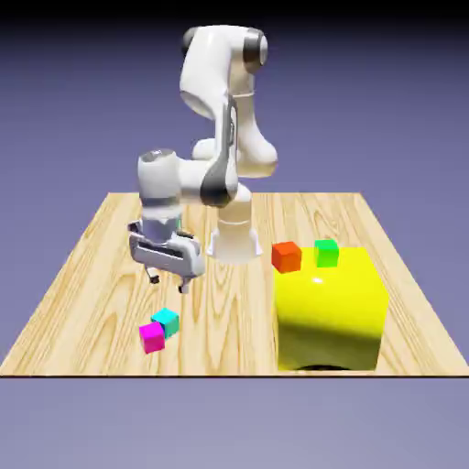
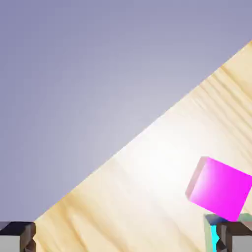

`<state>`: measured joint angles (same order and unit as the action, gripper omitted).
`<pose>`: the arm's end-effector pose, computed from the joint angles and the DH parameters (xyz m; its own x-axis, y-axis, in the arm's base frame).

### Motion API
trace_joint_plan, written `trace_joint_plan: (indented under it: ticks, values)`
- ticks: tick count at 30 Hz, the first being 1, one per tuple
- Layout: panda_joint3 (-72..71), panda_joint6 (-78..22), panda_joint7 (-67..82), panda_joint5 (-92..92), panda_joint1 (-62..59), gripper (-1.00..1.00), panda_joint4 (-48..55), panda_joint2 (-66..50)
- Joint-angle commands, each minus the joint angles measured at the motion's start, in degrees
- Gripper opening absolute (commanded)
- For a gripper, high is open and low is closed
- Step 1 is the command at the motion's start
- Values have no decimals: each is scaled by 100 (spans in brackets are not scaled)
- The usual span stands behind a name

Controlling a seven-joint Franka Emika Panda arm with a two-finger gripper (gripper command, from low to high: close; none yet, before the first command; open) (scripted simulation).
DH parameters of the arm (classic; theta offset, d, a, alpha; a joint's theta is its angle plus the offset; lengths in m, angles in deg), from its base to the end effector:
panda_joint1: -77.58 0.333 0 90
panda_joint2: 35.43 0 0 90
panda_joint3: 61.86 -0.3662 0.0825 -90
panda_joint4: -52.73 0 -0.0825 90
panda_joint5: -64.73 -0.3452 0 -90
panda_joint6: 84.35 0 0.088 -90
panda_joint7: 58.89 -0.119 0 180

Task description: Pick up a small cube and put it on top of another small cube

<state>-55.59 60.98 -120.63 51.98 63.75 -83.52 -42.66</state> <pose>0.4613 -0.1693 0.3418 -0.0339 -0.9951 -0.0929 -0.9962 0.0410 -0.0765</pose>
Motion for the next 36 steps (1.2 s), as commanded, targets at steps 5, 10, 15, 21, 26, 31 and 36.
trace_joint_plan:
  ticks: [5,10,15,21,26,31,36]
  values:
    - [163,-747,-502,-332,-365,0,645,-1039]
    - [85,-595,-547,-634,-549,0,865,-1825]
    - [-52,-174,-411,-817,-599,-100,855,-2241]
    - [140,-1056,-808,-355,-596,-100,531,-996]
    - [-65,-1165,-1125,-113,-840,-100,-333,43]
    - [-240,-449,-918,-402,-879,-100,-506,-510]
    - [-252,-392,-900,-427,-881,100,-515,-559]
